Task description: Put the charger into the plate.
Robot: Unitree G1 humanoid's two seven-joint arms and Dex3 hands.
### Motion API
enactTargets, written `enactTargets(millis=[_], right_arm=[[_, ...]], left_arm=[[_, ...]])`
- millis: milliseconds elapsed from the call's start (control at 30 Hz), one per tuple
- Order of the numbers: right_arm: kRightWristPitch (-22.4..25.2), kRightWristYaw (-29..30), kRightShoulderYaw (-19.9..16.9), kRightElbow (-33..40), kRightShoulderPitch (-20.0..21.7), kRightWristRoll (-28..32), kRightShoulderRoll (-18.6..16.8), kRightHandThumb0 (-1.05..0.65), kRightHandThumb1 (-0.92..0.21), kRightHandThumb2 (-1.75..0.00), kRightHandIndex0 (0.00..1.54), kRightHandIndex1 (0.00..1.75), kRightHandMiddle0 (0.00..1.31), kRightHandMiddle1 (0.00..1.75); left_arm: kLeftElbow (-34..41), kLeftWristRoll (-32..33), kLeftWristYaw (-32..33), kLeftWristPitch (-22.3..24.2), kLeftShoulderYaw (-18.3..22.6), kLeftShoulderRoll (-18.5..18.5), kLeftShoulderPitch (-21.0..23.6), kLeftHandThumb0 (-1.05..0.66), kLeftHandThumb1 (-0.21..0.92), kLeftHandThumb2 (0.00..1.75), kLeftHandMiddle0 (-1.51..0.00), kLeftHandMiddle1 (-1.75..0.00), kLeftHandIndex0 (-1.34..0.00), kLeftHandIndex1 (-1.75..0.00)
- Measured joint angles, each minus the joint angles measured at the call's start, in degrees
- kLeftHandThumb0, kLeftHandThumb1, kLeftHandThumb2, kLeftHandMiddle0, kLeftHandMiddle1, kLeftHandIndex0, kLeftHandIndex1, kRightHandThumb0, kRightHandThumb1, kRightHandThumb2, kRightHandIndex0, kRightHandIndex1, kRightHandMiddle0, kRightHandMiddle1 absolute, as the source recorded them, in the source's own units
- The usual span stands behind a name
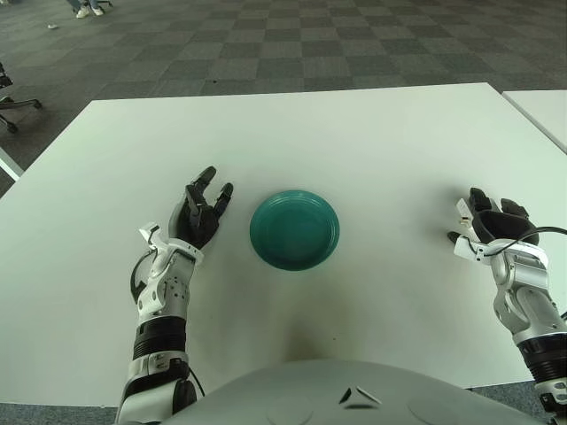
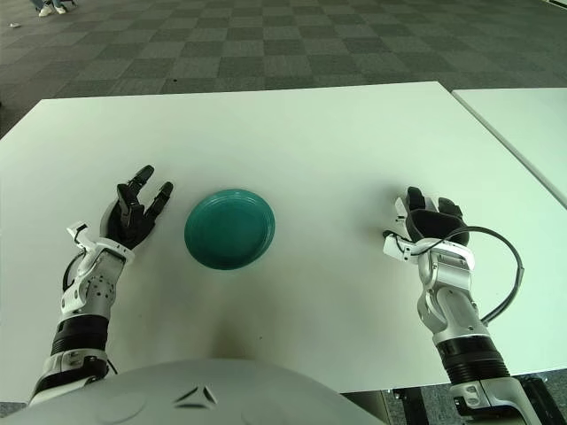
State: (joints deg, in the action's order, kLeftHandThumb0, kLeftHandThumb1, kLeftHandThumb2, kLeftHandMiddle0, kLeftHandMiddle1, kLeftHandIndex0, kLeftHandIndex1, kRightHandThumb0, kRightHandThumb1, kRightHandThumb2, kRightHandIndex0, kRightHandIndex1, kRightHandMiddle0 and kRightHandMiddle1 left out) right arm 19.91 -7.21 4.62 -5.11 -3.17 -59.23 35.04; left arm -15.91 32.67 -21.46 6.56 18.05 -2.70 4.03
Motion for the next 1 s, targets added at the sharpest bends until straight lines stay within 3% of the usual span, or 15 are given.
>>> enactTargets(millis=[300, 533, 667, 1000], right_arm=[[-4.85, 9.54, 0.03, -9.68, 2.55, 3.25, 2.51, -1.04, -0.92, -0.87, 0.22, 0.02, 0.00, 0.31], [-6.00, 13.93, 0.52, -12.10, 3.39, 4.67, 3.17, -1.03, -0.92, -0.87, 0.26, 0.03, 0.00, 0.38], [-5.63, 13.90, 0.83, -10.30, 2.69, 4.89, 3.21, -1.02, -0.92, -0.86, 0.29, 0.03, 0.00, 0.43], [-2.24, 9.91, 1.40, 1.99, -2.12, 3.76, 3.27, -0.99, -0.92, -0.85, 0.34, 0.04, 0.00, 0.44]], left_arm=[[-0.21, 0.04, -0.02, -0.29, -0.03, -0.07, 0.05, -0.86, 0.92, 0.93, -0.36, -0.01, 0.00, -0.62], [-0.27, 0.07, -0.25, -0.49, 0.04, -0.19, 0.01, -0.84, 0.92, 0.94, -0.36, -0.01, 0.00, -0.59], [-0.09, 0.21, -0.18, -0.39, 0.14, 0.05, -0.04, -0.82, 0.92, 0.91, -0.38, -0.01, 0.00, -0.63], [1.61, 0.60, 2.33, 0.87, 0.82, 1.53, -0.43, -0.77, 0.92, 0.84, -0.44, -0.03, 0.00, -0.79]])
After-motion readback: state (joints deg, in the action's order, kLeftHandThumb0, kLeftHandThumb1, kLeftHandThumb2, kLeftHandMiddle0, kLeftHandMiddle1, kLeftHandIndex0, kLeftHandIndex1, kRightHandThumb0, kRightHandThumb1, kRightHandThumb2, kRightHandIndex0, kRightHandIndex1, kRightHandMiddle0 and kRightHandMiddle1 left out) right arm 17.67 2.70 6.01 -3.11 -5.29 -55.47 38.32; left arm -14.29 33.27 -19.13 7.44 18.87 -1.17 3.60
